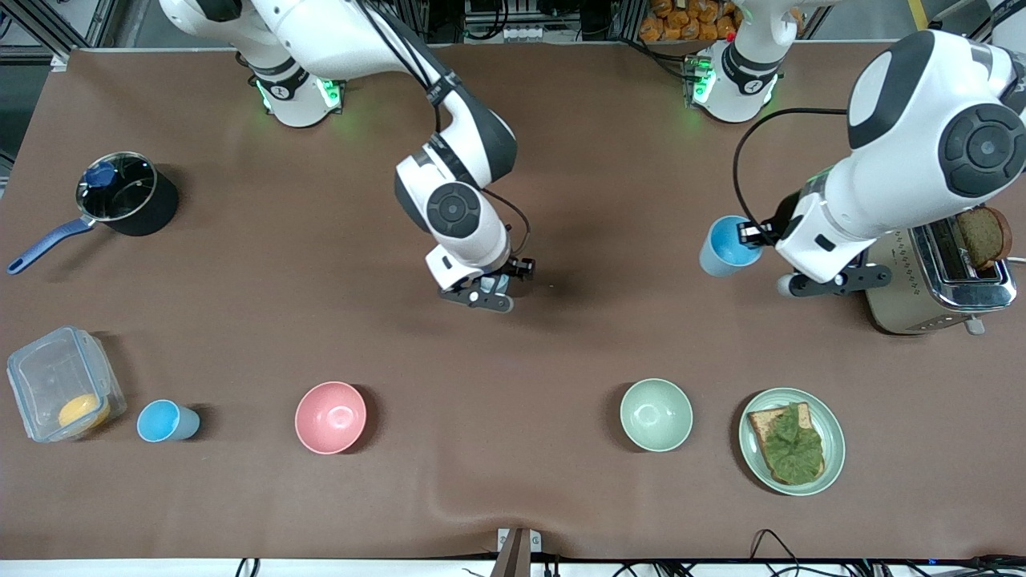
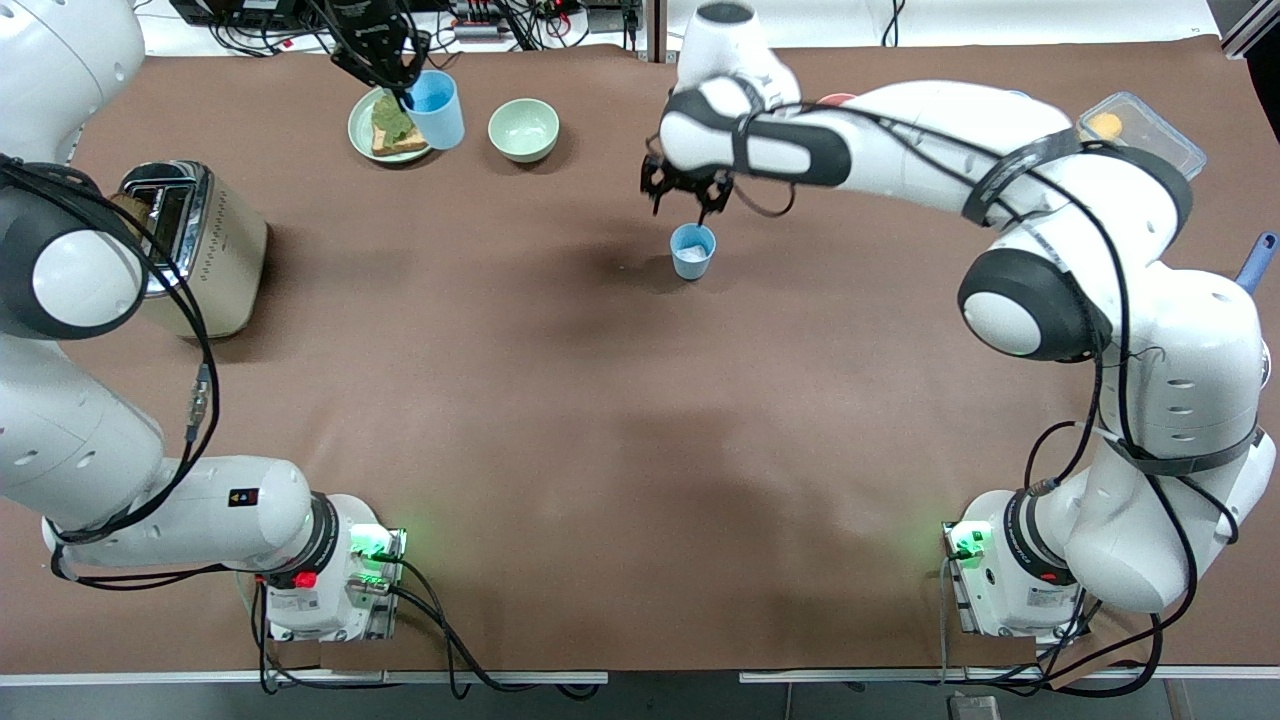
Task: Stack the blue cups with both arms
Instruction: 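Set the right gripper's cup at table center while the left gripper lifts its cup, then lower the left gripper's cup into the center cup while the right gripper withdraws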
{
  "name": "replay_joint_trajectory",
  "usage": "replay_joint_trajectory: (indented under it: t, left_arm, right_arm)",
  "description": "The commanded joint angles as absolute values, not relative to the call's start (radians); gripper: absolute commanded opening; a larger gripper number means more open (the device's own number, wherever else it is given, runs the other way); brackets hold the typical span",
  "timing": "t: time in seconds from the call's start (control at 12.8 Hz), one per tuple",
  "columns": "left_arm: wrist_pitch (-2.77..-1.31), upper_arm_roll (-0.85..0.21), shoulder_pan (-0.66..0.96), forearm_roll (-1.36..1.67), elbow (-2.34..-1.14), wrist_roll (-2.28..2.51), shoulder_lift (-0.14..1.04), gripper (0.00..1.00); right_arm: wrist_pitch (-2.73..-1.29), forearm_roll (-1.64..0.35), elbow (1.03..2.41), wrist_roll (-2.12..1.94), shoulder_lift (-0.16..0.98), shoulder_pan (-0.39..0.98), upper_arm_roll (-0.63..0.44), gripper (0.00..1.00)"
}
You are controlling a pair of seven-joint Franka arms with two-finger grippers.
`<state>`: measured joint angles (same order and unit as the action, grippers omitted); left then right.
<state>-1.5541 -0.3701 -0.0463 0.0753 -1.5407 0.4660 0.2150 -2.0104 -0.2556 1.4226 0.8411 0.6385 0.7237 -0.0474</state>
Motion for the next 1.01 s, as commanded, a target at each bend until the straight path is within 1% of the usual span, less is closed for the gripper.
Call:
replay_joint_trajectory:
  t: [0.0,0.16,0.31,0.47,0.55,0.7,0.78,0.94]
  left_arm:
    - [-1.552,-0.409,-0.015,0.104,-1.536,0.627,0.215,0.00]
    - [-1.586,-0.433,0.053,0.104,-1.534,0.774,0.235,0.00]
    - [-1.681,-0.433,0.148,0.103,-1.532,0.932,0.267,0.00]
    - [-1.794,-0.430,0.242,0.095,-1.517,1.064,0.317,0.00]
    - [-1.833,-0.431,0.265,0.097,-1.493,1.113,0.357,0.00]
    - [-1.937,-0.426,0.342,0.095,-1.459,1.204,0.434,0.00]
    - [-2.007,-0.426,0.371,0.094,-1.456,1.257,0.468,0.00]
    - [-2.124,-0.407,0.454,0.054,-1.457,1.375,0.521,0.00]
  right_arm:
    - [-1.829,-0.272,1.396,0.792,0.534,0.602,-0.038,1.00]
    - [-1.726,-0.264,1.399,0.680,0.476,0.540,-0.041,1.00]
    - [-1.654,-0.241,1.402,0.605,0.425,0.464,-0.041,1.00]
    - [-1.588,-0.164,1.405,0.484,0.394,0.401,-0.041,1.00]
    - [-1.579,-0.158,1.422,0.409,0.370,0.343,-0.040,1.00]
    - [-1.601,-0.158,1.543,0.237,0.278,0.220,-0.034,1.00]
    - [-1.608,-0.152,1.586,0.171,0.237,0.180,-0.037,1.00]
    - [-1.603,-0.082,1.615,0.086,0.186,0.103,-0.040,1.00]
